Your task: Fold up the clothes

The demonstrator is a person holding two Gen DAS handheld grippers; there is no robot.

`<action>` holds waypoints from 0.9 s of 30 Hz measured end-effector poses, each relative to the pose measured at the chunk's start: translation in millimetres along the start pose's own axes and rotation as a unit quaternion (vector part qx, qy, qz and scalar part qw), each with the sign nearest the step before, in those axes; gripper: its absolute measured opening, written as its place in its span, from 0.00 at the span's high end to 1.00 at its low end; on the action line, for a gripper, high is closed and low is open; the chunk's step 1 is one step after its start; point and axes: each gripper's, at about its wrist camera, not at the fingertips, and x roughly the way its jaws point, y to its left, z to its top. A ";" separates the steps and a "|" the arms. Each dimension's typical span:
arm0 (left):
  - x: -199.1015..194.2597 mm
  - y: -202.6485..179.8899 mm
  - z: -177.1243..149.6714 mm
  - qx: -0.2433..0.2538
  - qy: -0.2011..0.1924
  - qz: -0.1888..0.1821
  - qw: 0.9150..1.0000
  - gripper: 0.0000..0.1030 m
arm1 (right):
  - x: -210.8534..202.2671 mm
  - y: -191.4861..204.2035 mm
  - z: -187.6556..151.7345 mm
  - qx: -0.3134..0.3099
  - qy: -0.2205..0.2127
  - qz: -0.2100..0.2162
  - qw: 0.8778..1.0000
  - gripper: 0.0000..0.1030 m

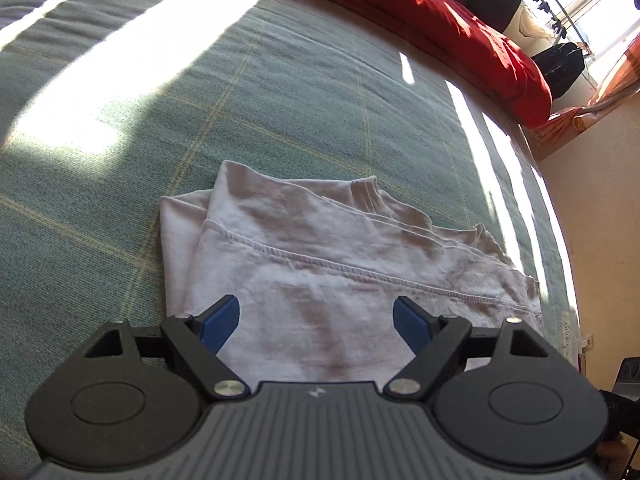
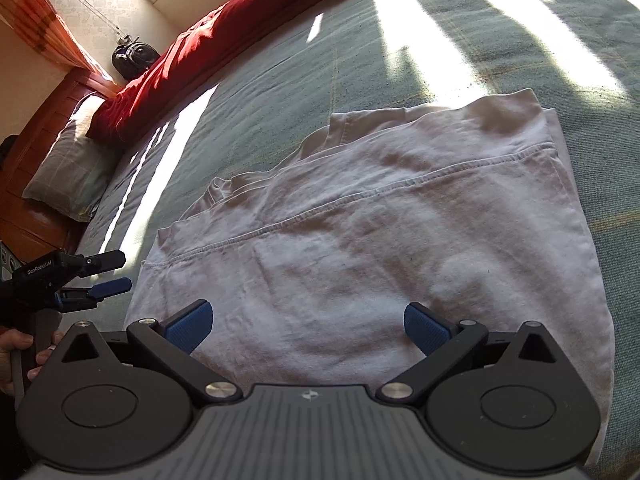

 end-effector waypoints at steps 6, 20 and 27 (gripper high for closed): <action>-17.7 13.4 -16.5 -0.019 -0.010 -0.005 1.000 0.19 | -19.6 7.1 -9.4 -0.010 -0.006 -0.011 1.000 0.00; -49.9 24.2 -63.1 -0.018 0.004 -0.015 1.000 0.18 | -51.0 33.8 -23.6 -0.037 -0.029 -0.015 0.999 0.00; -73.9 22.9 -77.5 0.017 -0.028 -0.003 0.999 0.34 | -63.2 37.0 -31.1 -0.038 -0.041 -0.012 0.998 0.00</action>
